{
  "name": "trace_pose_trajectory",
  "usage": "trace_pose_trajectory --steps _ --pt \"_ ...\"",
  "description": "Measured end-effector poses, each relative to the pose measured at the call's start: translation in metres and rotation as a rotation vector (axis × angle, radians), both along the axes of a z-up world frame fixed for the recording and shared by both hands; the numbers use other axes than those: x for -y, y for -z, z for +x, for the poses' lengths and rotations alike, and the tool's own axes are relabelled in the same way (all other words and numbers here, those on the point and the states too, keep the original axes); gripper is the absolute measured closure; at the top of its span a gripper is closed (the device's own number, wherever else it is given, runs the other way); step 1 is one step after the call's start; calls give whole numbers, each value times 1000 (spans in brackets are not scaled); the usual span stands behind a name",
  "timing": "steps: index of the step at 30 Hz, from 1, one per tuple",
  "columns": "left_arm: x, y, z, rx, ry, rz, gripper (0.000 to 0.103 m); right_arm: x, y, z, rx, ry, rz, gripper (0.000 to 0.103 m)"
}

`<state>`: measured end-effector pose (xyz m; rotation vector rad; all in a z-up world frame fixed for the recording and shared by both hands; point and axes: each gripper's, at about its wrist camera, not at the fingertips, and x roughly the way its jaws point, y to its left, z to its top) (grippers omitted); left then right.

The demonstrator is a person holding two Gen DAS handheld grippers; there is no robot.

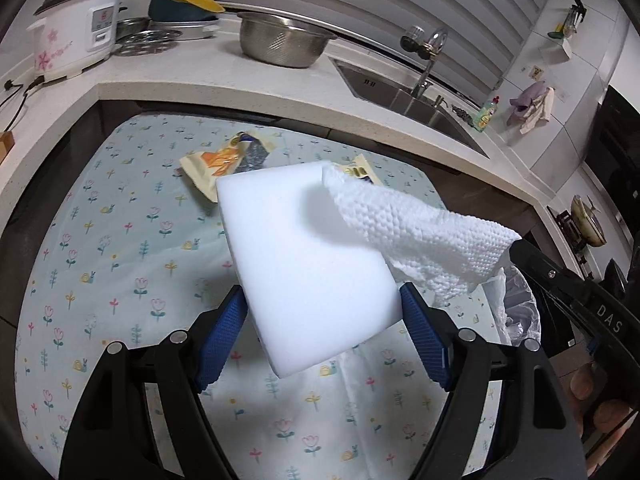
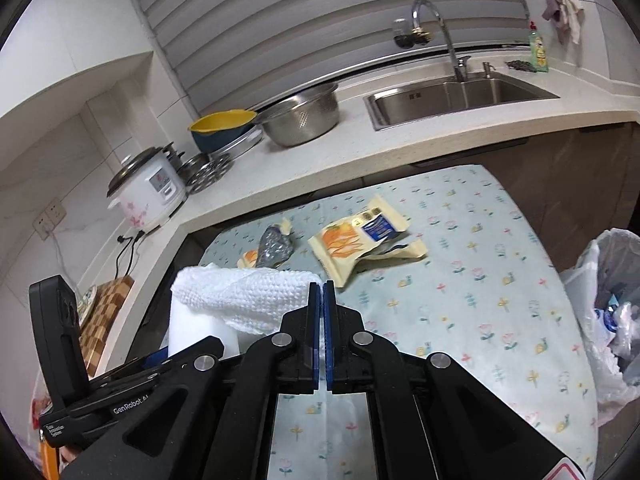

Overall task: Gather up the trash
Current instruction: 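Carry sponge and wet wipe to the bin and open both grippers over it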

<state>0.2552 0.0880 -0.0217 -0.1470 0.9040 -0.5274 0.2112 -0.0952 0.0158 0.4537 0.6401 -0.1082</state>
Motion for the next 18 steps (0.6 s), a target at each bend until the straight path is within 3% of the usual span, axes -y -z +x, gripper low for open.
trace_pose_trajectory --steps 18 --pt "183 -5 -46 20 235 72 29 155 -18 -117 70 286 15 101"
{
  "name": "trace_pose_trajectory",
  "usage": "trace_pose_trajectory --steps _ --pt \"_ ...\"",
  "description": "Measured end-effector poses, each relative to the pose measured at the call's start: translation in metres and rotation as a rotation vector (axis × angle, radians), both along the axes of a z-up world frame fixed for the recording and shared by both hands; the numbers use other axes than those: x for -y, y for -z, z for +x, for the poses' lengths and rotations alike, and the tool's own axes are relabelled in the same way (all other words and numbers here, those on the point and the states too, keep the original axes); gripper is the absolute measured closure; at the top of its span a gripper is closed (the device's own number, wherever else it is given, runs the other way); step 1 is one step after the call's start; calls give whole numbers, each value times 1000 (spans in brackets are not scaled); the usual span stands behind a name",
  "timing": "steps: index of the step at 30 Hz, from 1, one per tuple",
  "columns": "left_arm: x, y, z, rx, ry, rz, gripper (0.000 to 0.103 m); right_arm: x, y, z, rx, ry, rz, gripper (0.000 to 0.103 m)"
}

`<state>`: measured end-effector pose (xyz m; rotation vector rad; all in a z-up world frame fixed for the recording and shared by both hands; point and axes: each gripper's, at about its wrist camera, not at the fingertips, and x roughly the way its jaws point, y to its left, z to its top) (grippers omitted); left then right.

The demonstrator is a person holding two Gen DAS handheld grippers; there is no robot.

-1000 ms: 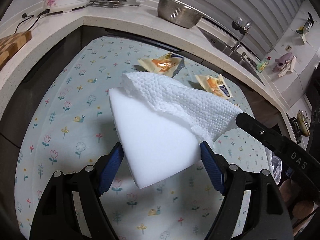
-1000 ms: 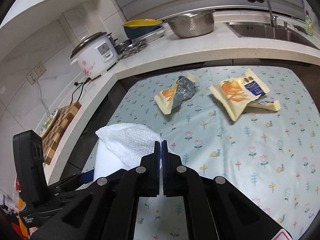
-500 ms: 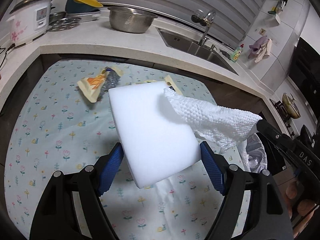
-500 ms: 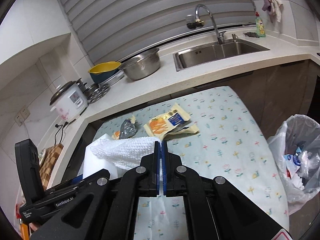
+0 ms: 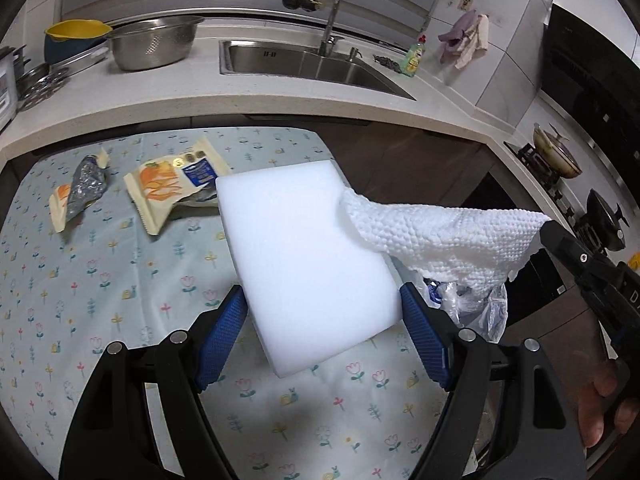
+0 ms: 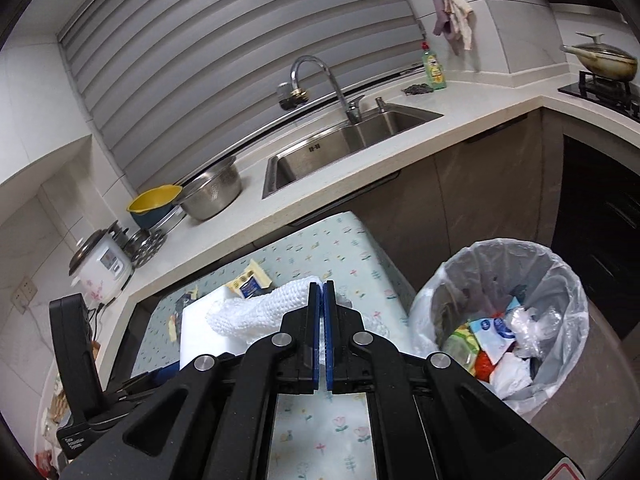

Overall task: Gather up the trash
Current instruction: 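Carry sponge and wet wipe to the bin and open both grippers over it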

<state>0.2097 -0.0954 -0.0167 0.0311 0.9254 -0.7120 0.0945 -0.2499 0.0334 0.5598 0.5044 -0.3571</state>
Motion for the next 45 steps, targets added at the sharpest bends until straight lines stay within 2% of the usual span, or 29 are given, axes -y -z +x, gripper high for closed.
trace_pose_trajectory --steps 10,18,28,36,42,44,45 --pt "81 9 -23 0 114 47 29 62 13 -45 -16 135 -4 101" --pt "124 24 -30 -37 163 71 29 96 22 -68 -20 212 11 101" --pt "171 37 -48 -41 238 97 29 114 42 -69 -65 225 30 100" --pt "191 47 -49 -50 262 109 28 120 54 -64 -93 225 49 100" --pt "196 47 -50 -32 263 113 23 121 55 -59 -101 224 38 93" --pt "196 47 -49 -35 261 112 20 119 54 -58 -105 226 26 90" --pt "196 47 -48 -35 258 110 18 118 53 -58 -104 227 18 85"
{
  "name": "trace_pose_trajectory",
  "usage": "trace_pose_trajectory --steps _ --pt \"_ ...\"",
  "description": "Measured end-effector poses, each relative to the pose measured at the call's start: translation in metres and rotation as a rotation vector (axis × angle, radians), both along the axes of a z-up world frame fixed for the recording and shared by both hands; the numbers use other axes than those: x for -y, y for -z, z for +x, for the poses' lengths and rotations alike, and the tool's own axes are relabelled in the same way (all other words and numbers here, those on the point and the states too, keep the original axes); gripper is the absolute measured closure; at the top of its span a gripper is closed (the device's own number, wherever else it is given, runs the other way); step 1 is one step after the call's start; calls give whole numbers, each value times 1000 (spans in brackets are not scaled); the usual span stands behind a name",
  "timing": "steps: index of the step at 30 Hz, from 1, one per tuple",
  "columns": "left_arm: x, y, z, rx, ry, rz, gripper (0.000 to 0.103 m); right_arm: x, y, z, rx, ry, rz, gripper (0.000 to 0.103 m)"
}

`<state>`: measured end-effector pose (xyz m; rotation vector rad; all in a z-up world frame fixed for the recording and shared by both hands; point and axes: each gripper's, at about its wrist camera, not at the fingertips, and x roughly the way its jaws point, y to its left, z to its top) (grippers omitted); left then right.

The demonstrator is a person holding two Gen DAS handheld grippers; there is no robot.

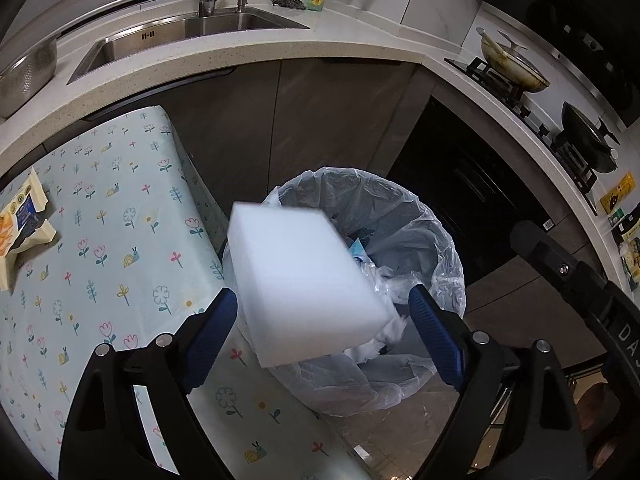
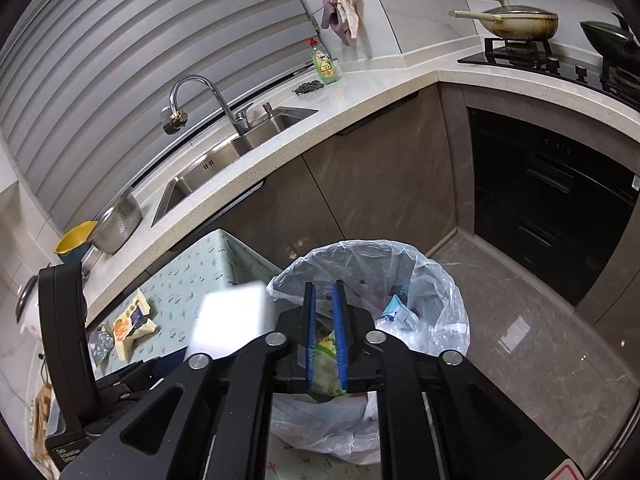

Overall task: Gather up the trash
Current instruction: 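Carry sponge and wet wipe to the bin and open both grippers over it, then move both grippers back over the remaining snack wrappers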

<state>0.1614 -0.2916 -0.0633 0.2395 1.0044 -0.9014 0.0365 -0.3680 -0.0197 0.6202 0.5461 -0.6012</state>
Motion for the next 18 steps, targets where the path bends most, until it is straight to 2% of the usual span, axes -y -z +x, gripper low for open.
trace_pose_trajectory --steps 1,4,12,18 --pt "-1 0 1 0 -4 -2 17 -1 -1 0 2 3 -7 79" --pt "-3 -2 3 2 -12 -5 16 -3 -4 -2 15 8 -10 72" --pt "-23 -14 9 22 -58 -26 15 -14 -10 7 13 -12 -12 70" --pt "-58 -28 23 54 -130 -51 15 -36 -17 26 18 -60 -20 66"
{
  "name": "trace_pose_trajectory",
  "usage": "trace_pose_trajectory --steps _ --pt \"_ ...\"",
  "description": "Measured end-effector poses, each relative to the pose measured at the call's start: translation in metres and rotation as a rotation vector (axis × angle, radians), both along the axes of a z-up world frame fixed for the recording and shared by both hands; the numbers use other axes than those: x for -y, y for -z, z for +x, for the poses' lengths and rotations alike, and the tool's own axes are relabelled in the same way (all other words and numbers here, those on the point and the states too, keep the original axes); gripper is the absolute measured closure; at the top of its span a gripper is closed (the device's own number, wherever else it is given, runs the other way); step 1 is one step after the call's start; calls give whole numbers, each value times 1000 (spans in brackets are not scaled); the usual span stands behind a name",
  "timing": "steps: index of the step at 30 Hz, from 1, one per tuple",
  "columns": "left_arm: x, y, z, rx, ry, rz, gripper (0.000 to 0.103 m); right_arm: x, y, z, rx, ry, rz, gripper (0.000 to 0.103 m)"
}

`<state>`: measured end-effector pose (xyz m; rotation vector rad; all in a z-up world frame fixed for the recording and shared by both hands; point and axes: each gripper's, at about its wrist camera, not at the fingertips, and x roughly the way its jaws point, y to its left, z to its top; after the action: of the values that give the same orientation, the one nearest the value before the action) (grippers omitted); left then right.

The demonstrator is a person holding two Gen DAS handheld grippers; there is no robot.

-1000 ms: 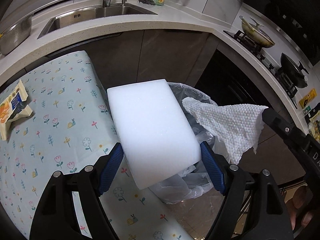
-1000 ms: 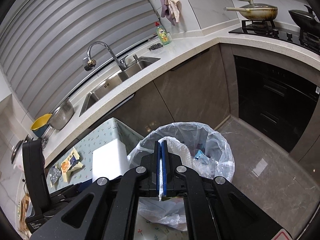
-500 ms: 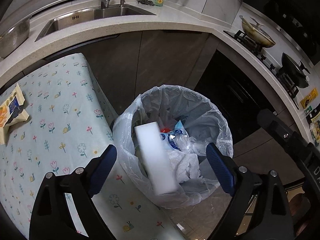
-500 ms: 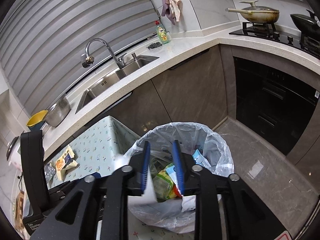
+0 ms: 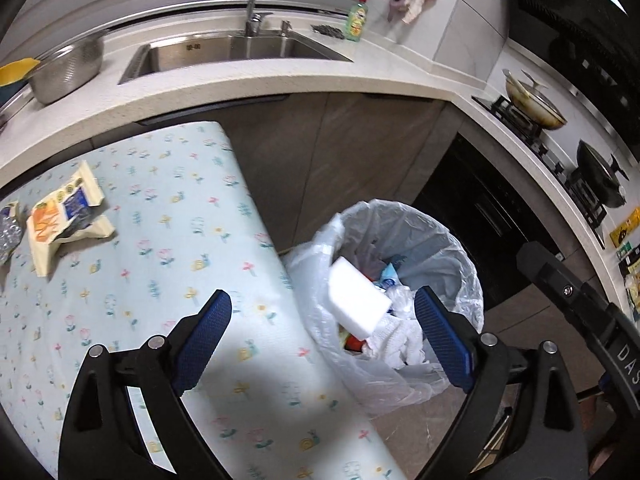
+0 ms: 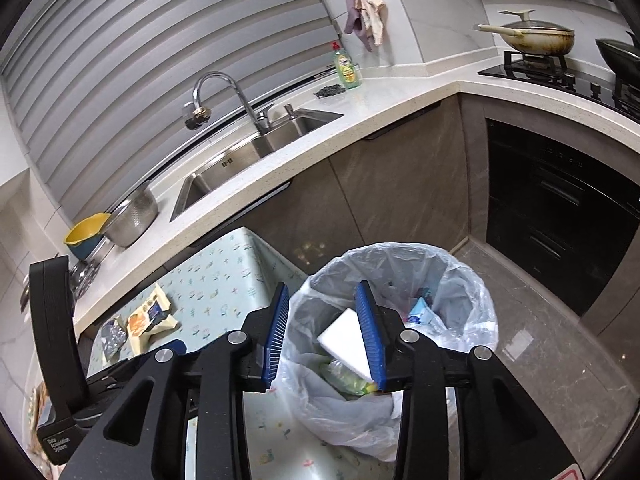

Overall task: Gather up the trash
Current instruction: 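Move both grippers back over the remaining snack wrappers, then grasp the foil-lined snack wrapper with the left gripper while the right gripper grasps the other wrapper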

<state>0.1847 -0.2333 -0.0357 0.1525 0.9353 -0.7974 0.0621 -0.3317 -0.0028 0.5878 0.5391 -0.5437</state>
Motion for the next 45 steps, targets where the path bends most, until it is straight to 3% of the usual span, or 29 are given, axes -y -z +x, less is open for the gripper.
trace_pose_trajectory --steps 22,34,45 --pt "-199 -10 96 61 -354 23 14 -148 4 137 -44 -328 0 65" --pt "-288 19 166 78 -504 99 11 -204 44 231 -109 -457 59 65" --pt "-313 62 227 57 -534 152 11 -235 97 301 -178 -530 106 65"
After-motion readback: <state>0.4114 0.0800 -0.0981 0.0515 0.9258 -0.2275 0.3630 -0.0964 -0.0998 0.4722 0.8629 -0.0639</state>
